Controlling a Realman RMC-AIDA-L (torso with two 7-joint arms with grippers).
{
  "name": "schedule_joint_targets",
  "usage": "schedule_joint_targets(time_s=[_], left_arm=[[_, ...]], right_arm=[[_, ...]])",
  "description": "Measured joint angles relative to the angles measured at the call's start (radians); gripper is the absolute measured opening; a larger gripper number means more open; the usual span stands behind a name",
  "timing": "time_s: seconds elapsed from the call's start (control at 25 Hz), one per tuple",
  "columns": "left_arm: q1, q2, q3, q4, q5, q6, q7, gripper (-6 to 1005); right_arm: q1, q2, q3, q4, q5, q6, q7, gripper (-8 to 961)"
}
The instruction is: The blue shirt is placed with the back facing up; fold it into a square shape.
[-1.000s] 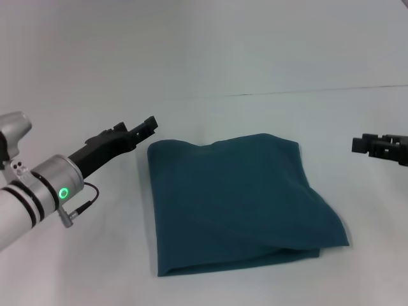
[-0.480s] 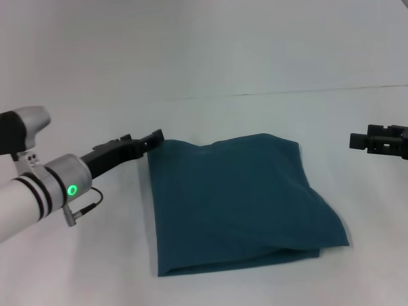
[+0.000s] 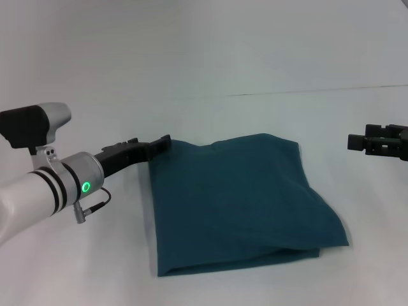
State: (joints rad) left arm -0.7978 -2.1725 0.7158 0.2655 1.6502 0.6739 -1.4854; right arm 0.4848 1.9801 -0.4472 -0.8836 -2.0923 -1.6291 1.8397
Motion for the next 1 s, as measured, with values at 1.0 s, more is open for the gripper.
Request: schedule_joint_targets(time_s=[1.0], left_arm=[[-0.016, -0.001, 0.149, -0.009, 0.003, 0.005, -0.028, 851]], right_arm=[[-0.006, 0.004, 0.0, 0.002, 0.0, 0.0, -0.004, 906]])
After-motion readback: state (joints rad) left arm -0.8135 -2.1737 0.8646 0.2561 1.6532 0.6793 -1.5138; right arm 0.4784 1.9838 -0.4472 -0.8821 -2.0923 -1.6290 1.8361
